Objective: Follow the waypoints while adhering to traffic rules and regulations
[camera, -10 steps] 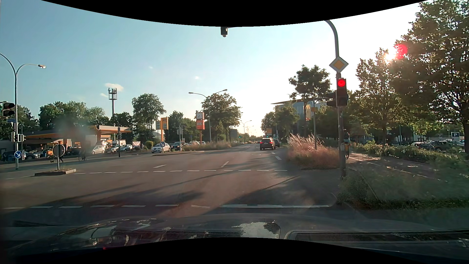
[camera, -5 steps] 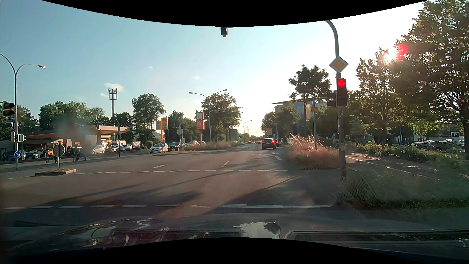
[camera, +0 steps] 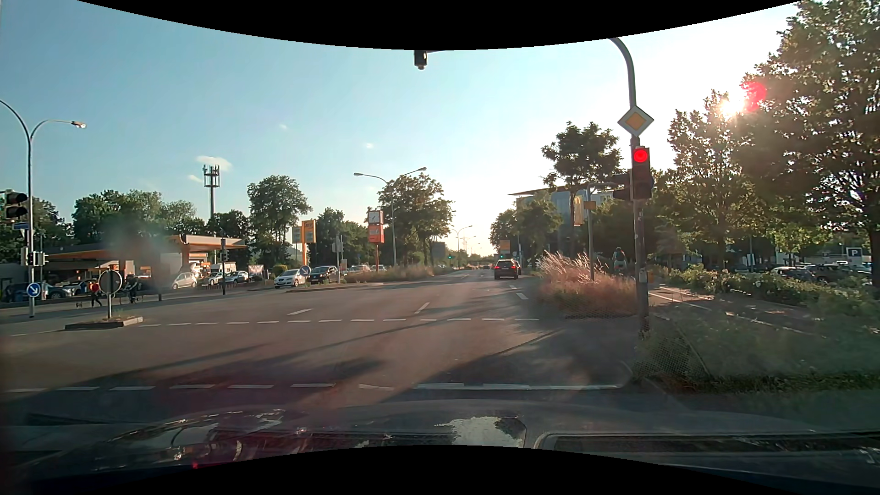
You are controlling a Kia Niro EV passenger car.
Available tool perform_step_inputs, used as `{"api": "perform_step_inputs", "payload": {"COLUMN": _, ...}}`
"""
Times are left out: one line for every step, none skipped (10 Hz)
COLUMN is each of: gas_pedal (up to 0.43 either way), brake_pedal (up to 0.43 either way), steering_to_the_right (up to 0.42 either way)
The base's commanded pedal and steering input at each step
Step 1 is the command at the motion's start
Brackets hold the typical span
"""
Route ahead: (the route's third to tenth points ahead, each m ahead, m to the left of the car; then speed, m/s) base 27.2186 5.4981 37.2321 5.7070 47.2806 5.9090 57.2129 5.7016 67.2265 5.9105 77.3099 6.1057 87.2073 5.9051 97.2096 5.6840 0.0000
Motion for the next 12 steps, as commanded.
{"api": "perform_step_inputs", "payload": {"gas_pedal": 0.0, "brake_pedal": 0.238, "steering_to_the_right": 0.015}}
{"api": "perform_step_inputs", "payload": {"gas_pedal": 0.0, "brake_pedal": 0.238, "steering_to_the_right": 0.015}}
{"api": "perform_step_inputs", "payload": {"gas_pedal": 0.0, "brake_pedal": 0.238, "steering_to_the_right": 0.015}}
{"api": "perform_step_inputs", "payload": {"gas_pedal": 0.0, "brake_pedal": 0.238, "steering_to_the_right": 0.015}}
{"api": "perform_step_inputs", "payload": {"gas_pedal": 0.0, "brake_pedal": 0.238, "steering_to_the_right": 0.015}}
{"api": "perform_step_inputs", "payload": {"gas_pedal": 0.0, "brake_pedal": 0.238, "steering_to_the_right": 0.015}}
{"api": "perform_step_inputs", "payload": {"gas_pedal": 0.0, "brake_pedal": 0.238, "steering_to_the_right": 0.015}}
{"api": "perform_step_inputs", "payload": {"gas_pedal": 0.0, "brake_pedal": 0.238, "steering_to_the_right": 0.015}}
{"api": "perform_step_inputs", "payload": {"gas_pedal": 0.0, "brake_pedal": 0.238, "steering_to_the_right": 0.015}}
{"api": "perform_step_inputs", "payload": {"gas_pedal": 0.0, "brake_pedal": 0.238, "steering_to_the_right": 0.015}}
{"api": "perform_step_inputs", "payload": {"gas_pedal": 0.0, "brake_pedal": 0.238, "steering_to_the_right": 0.015}}
{"api": "perform_step_inputs", "payload": {"gas_pedal": 0.0, "brake_pedal": 0.238, "steering_to_the_right": 0.015}}
